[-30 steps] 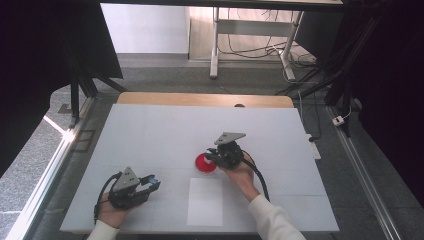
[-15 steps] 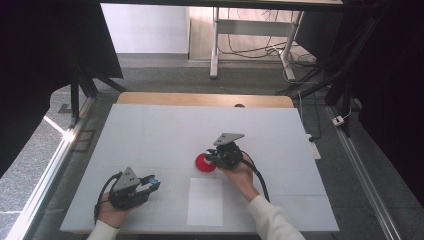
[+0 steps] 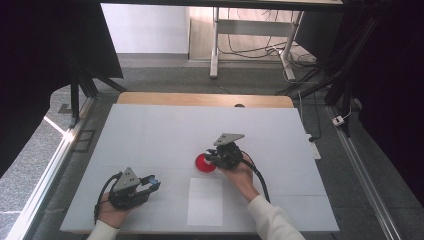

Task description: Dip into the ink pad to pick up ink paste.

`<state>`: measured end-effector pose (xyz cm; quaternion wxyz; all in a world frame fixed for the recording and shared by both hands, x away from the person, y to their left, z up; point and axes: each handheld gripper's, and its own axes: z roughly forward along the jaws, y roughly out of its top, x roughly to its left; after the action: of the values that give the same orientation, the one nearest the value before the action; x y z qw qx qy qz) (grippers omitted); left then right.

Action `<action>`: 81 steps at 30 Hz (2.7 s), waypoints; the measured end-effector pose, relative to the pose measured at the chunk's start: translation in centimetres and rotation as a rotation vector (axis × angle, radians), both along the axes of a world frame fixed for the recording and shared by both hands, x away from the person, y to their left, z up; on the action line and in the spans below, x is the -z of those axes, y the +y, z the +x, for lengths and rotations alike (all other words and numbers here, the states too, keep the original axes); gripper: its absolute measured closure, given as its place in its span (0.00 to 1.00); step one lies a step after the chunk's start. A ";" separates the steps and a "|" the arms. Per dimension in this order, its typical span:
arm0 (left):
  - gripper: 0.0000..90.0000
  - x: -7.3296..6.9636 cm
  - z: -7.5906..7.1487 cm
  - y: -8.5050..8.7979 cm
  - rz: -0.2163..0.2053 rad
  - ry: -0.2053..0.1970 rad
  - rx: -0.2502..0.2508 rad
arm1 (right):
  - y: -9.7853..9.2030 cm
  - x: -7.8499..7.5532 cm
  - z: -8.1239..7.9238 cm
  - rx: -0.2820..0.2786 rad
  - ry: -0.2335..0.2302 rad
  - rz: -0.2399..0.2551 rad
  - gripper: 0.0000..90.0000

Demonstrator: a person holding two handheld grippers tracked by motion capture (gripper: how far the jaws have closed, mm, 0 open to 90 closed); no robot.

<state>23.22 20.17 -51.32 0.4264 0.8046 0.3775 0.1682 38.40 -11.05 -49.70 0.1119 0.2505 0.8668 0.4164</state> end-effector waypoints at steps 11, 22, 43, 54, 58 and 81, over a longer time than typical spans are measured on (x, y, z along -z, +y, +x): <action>0.71 0.0 0.0 0.0 0.001 0.002 -0.003 | 0.2 0.2 -0.1 0.001 -0.005 -0.024 0.83; 0.71 0.0 0.0 0.1 0.000 0.003 -0.002 | -0.1 0.3 0.1 0.006 0.014 -0.004 0.83; 0.71 0.1 0.0 -0.1 0.004 0.008 0.001 | 0.1 0.5 -0.1 0.005 0.000 -0.004 0.83; 0.71 0.1 0.1 0.0 0.005 0.010 0.001 | 0.1 0.5 -0.1 0.008 0.000 -0.005 0.83; 0.71 0.1 0.1 0.0 0.002 0.008 -0.002 | -0.1 0.3 -0.1 0.016 0.000 0.015 0.83; 0.71 0.1 0.1 0.1 0.002 0.007 0.000 | 0.2 -0.9 -0.7 -0.018 -0.006 0.046 0.83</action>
<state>23.34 20.30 -51.42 0.4243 0.8055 0.3791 0.1655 37.70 -10.90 -48.81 0.1051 0.2439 0.8587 0.4383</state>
